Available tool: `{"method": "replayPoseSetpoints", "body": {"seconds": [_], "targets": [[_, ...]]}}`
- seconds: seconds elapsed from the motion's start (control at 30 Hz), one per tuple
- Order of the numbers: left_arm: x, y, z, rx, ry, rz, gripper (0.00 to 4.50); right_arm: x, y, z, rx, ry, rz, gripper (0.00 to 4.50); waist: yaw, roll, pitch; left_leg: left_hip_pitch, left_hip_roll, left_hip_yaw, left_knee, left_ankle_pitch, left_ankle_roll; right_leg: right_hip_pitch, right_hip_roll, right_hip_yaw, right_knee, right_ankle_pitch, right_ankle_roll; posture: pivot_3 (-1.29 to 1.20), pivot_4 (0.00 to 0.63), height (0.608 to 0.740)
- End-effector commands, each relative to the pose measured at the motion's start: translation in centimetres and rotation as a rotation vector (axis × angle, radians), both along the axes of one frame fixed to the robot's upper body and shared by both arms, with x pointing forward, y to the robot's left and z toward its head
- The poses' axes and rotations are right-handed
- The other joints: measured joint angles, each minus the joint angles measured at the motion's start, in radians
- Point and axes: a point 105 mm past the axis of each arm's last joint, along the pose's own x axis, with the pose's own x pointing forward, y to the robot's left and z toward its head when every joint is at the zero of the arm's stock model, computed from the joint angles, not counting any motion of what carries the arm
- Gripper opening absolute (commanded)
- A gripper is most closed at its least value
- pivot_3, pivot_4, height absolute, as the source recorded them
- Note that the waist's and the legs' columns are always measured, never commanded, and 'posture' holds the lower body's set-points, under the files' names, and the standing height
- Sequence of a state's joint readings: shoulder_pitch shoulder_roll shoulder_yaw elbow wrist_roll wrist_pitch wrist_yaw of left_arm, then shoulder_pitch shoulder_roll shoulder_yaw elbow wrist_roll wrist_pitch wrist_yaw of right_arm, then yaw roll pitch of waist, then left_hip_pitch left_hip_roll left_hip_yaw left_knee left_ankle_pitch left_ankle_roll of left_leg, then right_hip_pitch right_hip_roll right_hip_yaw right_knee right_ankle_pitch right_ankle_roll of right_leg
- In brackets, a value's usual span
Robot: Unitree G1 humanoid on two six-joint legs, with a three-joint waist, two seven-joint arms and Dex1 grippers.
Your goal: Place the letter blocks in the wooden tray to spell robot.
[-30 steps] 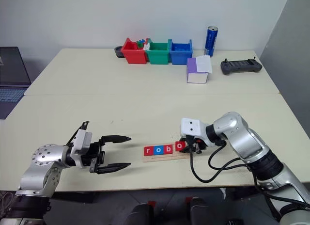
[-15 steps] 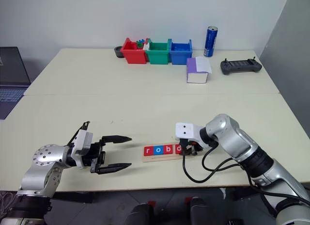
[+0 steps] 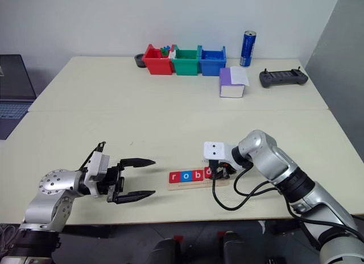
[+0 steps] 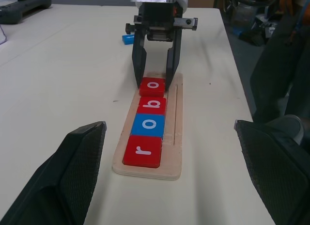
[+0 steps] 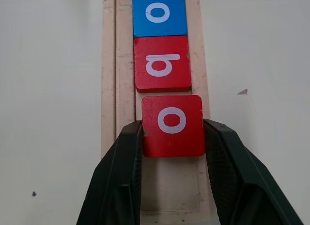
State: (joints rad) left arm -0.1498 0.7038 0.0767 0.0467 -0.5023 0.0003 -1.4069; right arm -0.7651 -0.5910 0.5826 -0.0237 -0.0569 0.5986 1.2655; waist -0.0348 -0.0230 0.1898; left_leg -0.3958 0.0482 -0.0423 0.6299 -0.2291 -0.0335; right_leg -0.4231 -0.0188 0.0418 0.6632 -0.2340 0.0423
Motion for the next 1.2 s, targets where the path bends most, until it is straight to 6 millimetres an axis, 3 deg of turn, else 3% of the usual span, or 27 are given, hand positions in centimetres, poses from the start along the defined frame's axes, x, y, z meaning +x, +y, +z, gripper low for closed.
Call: {"method": "replayPoseSetpoints", "body": {"seconds": [0.03,1.2], "targets": [[-0.11,-0.16,0.75,0.004,-0.028,-0.009,4.5,-0.38,0.68,1.54,0.033,-0.018,0.042,1.43,0.0,0.0,0.0,0.0,0.0,0.0,0.0,0.0,0.0,0.0,0.0,0.0,0.0,0.0,0.0,0.0,0.15,0.74],[-0.23,-0.27,0.8,0.002,-0.026,0.0,4.5,0.34,0.84,0.69,-0.008,-0.002,0.017,1.43,-0.001,0.0,0.0,0.0,0.0,0.0,0.0,0.0,0.0,0.0,0.0,0.0,0.0,0.0,0.0,0.0,0.15,0.74]]}}
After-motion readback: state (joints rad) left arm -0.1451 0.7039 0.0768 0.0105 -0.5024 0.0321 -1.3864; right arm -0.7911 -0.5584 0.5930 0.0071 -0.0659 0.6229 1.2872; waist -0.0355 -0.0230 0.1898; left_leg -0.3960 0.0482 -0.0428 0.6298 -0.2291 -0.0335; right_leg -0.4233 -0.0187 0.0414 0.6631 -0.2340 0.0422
